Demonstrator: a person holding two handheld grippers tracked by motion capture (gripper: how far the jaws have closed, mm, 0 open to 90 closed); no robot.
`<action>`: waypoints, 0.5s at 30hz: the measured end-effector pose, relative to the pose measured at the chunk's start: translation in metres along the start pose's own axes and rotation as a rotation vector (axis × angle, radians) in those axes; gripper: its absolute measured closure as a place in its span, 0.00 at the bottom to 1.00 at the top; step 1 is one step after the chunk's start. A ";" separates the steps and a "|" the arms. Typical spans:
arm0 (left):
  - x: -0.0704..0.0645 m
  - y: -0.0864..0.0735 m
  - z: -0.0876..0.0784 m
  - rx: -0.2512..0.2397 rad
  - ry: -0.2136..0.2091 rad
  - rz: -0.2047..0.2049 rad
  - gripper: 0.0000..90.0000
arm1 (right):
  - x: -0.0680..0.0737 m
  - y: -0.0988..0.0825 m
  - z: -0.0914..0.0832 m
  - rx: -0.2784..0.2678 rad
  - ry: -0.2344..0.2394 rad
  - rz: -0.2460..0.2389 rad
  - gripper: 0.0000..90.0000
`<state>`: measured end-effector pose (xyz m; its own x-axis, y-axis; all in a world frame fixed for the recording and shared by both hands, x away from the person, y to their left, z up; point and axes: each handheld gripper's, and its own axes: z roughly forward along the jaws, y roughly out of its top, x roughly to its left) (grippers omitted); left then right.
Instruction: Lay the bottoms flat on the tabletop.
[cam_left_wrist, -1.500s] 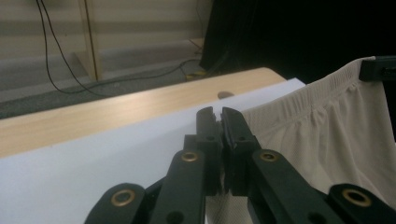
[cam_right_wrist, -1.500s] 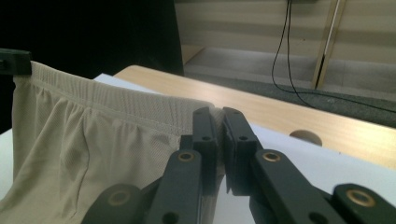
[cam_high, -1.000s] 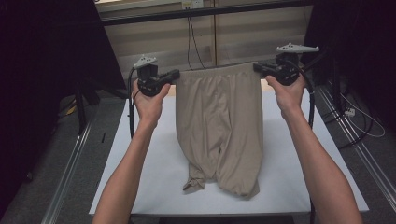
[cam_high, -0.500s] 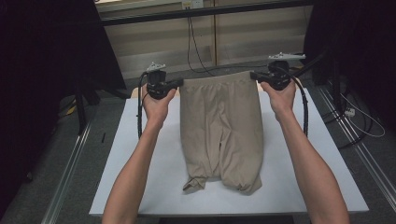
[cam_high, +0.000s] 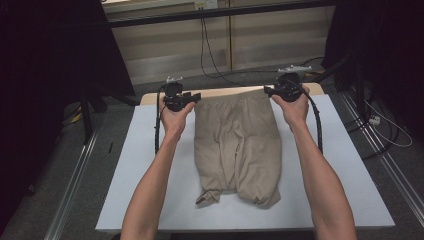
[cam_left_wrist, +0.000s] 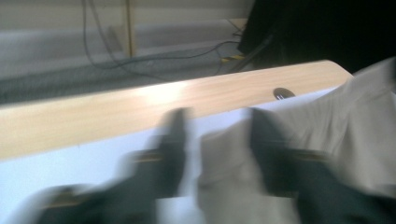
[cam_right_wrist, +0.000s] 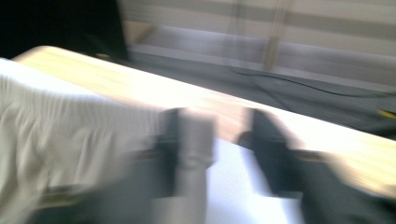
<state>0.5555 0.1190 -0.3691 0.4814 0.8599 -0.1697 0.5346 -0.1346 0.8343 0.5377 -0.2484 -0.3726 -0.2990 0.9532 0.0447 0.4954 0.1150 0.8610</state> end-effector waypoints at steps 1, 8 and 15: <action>-0.001 -0.001 0.000 0.003 -0.012 0.018 0.54 | -0.001 -0.001 -0.001 0.013 -0.003 0.001 0.48; -0.005 -0.009 -0.008 -0.006 -0.029 0.073 0.32 | 0.000 -0.012 -0.016 -0.002 0.043 -0.025 0.43; -0.016 -0.031 -0.034 -0.012 -0.042 0.120 0.17 | 0.011 -0.048 -0.046 -0.061 0.144 0.017 0.40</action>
<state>0.5073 0.1265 -0.3746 0.5707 0.8162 -0.0899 0.4632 -0.2296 0.8560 0.4734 -0.2566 -0.3898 -0.4070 0.9044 0.1278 0.4525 0.0781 0.8883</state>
